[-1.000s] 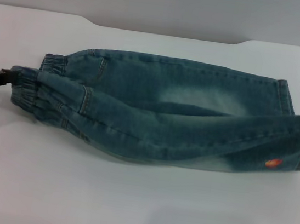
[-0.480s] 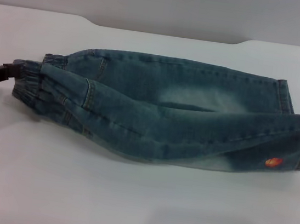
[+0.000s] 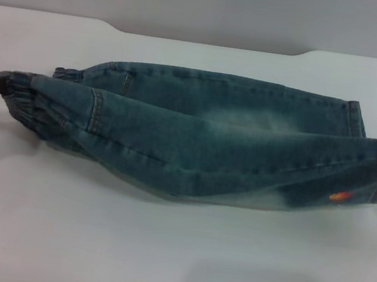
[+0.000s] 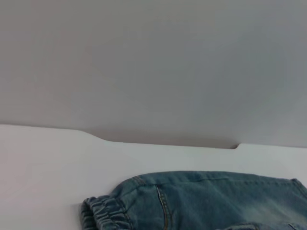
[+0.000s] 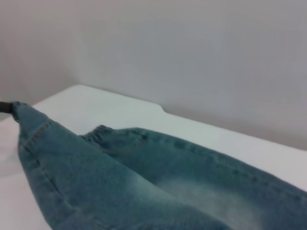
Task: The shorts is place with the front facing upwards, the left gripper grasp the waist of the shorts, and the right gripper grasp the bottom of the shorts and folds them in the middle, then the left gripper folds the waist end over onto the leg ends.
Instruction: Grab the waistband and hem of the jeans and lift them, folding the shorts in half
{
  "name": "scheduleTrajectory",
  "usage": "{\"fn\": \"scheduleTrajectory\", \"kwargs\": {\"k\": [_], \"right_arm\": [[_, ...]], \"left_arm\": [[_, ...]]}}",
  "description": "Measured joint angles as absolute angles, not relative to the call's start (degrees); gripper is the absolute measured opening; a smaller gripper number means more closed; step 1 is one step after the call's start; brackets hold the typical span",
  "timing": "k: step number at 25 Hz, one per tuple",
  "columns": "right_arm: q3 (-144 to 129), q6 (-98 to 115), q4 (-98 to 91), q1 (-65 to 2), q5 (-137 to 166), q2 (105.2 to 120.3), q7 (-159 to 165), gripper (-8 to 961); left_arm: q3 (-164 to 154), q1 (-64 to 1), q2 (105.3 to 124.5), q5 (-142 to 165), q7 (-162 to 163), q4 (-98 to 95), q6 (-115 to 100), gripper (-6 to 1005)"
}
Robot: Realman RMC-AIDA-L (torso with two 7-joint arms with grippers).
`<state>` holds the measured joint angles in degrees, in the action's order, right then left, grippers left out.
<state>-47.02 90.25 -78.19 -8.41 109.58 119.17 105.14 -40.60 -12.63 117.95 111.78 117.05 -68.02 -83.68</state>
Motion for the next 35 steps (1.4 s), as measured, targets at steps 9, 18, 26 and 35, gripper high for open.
{"fn": "scheduleTrajectory", "kwargs": {"k": [9, 18, 26, 35], "right_arm": [[-47.3, 93.0, -77.8, -5.4, 104.9, 119.50, 100.9, 20], [-49.6, 94.6, -77.7, -1.6, 99.9, 119.58, 96.7, 20], [-49.4, 94.8, -74.8, 0.5, 97.9, 119.62, 92.9, 21], [-49.3, 95.0, -72.2, 3.3, 94.7, 119.62, 87.0, 21]], "left_arm": [[-40.6, -9.4, 117.86, 109.4, 115.2, -68.0, -84.0, 25], [-40.5, -6.6, 117.80, 107.5, 113.3, -68.0, -84.6, 22], [-40.5, -5.8, 117.86, 107.4, 112.6, -68.0, -85.4, 20], [-40.5, -5.4, 117.95, 106.9, 112.2, -67.7, -85.9, 17]]}}
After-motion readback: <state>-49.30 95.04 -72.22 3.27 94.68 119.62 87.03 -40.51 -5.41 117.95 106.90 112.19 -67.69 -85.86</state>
